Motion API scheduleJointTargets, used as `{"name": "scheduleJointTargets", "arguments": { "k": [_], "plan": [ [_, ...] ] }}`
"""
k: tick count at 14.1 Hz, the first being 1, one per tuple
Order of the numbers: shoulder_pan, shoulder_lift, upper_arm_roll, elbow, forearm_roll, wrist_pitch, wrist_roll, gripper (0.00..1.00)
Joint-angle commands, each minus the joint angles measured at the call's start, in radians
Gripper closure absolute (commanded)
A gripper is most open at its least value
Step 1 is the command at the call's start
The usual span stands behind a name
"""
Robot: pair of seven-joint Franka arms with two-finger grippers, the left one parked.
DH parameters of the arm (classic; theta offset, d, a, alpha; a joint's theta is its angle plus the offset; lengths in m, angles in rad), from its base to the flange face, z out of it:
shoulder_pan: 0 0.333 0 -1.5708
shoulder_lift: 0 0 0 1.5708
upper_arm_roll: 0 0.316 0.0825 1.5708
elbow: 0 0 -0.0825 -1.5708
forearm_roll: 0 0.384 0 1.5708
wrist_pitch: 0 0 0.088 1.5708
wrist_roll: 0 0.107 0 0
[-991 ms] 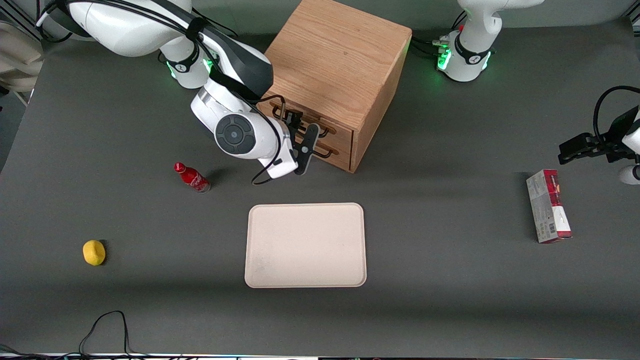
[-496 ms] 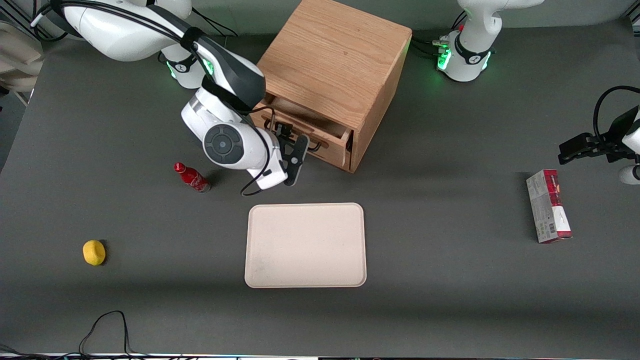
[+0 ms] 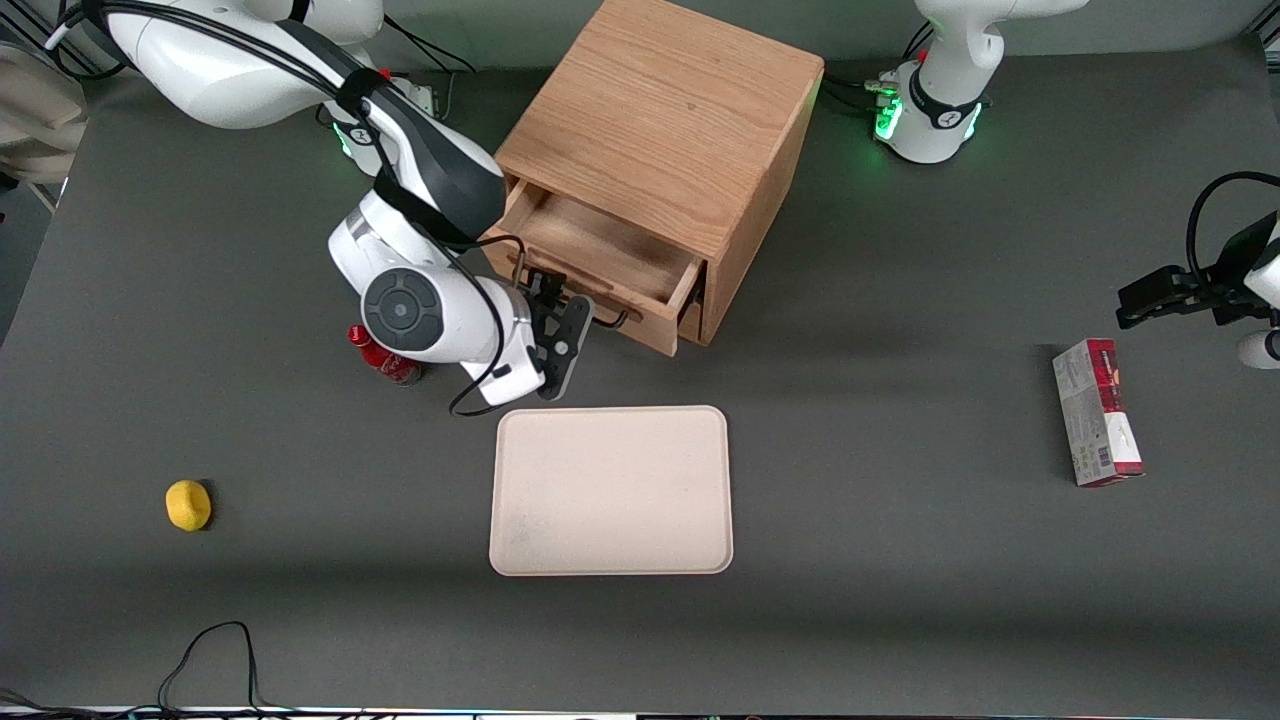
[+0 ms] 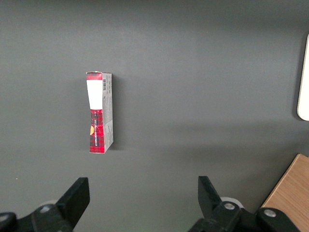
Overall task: Open upper drawer
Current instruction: 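Pull the handle outward with the right gripper, sliding the drawer open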
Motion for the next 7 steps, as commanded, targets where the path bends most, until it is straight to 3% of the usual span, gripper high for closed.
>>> {"name": "scheduleJointTargets", "arguments": {
  "k": [1, 7],
  "plan": [
    [0.006, 0.01, -0.037, 0.025, -0.019, 0.002, -0.028, 0.0],
    [0.004, 0.051, -0.089, 0.123, -0.019, 0.002, -0.027, 0.0]
  ]
}}
